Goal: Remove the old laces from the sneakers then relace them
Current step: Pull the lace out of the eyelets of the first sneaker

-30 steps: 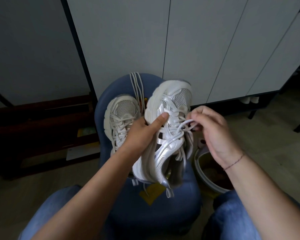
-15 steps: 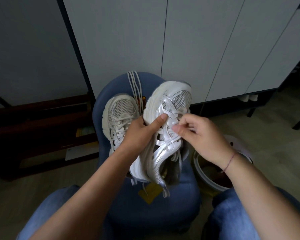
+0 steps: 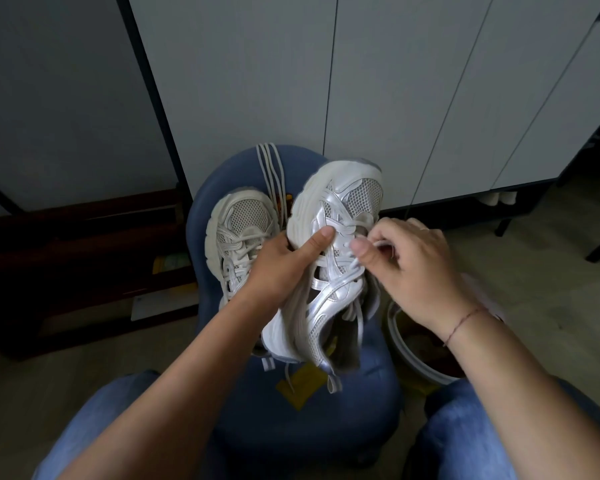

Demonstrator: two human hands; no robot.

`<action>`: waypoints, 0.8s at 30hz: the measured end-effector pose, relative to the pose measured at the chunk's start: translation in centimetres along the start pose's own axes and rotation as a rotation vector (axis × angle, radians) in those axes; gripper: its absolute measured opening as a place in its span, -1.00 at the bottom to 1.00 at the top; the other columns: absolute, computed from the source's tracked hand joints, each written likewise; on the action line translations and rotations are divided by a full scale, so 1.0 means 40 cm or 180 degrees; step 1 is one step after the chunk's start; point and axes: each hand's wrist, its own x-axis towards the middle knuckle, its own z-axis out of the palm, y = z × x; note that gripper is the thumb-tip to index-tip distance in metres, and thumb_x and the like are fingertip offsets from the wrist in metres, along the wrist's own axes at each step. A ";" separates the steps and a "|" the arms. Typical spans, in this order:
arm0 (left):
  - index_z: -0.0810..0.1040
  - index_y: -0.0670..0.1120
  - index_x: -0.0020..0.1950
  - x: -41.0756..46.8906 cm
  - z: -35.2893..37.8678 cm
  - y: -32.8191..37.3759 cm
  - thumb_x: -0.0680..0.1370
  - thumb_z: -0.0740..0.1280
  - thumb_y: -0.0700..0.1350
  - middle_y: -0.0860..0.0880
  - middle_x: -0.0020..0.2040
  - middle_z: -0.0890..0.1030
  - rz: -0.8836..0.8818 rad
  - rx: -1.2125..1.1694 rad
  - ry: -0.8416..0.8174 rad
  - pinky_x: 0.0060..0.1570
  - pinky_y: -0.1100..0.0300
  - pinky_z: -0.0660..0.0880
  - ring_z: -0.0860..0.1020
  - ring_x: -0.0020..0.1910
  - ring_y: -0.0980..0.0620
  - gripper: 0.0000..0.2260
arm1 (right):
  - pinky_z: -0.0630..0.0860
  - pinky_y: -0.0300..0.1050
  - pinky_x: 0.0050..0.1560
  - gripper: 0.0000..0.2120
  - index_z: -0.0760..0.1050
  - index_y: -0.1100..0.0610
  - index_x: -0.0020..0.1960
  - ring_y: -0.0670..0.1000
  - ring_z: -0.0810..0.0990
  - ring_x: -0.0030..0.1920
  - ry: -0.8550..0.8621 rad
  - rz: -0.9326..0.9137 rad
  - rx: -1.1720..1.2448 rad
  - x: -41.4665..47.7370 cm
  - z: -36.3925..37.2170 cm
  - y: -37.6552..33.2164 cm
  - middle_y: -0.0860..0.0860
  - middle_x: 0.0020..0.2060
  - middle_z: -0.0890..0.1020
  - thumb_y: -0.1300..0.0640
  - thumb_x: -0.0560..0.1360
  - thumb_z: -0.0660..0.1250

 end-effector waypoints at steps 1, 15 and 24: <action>0.63 0.01 0.12 -0.001 0.000 0.001 0.31 0.41 0.33 0.09 -0.03 0.72 0.0021 0.0030 -0.0002 0.14 0.06 0.57 0.69 -0.03 0.11 -0.47 | 0.28 -0.07 -0.17 -0.57 0.35 -0.04 -0.31 -0.07 0.39 -0.27 0.0034 -0.0190 -0.0175 0.003 0.004 -0.008 -0.17 -0.37 0.45 -0.35 0.48 0.05; 0.60 0.07 0.06 -0.011 -0.006 0.022 0.35 0.40 0.24 0.08 0.01 0.72 -0.0024 -0.0285 -0.0102 0.08 0.17 0.56 0.68 -0.01 0.11 -0.63 | 0.34 -0.20 -0.25 -0.69 0.45 0.06 -0.41 -0.10 0.40 -0.40 0.0400 0.1516 0.3012 0.022 -0.009 0.049 -0.08 -0.51 0.43 0.17 0.51 0.28; 0.60 0.08 0.01 -0.009 -0.005 0.016 0.35 0.41 0.22 0.13 -0.04 0.72 0.0160 -0.0183 -0.0102 0.07 0.19 0.56 0.68 -0.04 0.16 -0.67 | 0.41 -0.05 -0.22 -0.69 0.40 0.02 -0.32 -0.10 0.48 -0.30 -0.0108 -0.0257 0.0719 0.003 0.017 -0.008 -0.15 -0.40 0.49 -0.15 0.49 0.24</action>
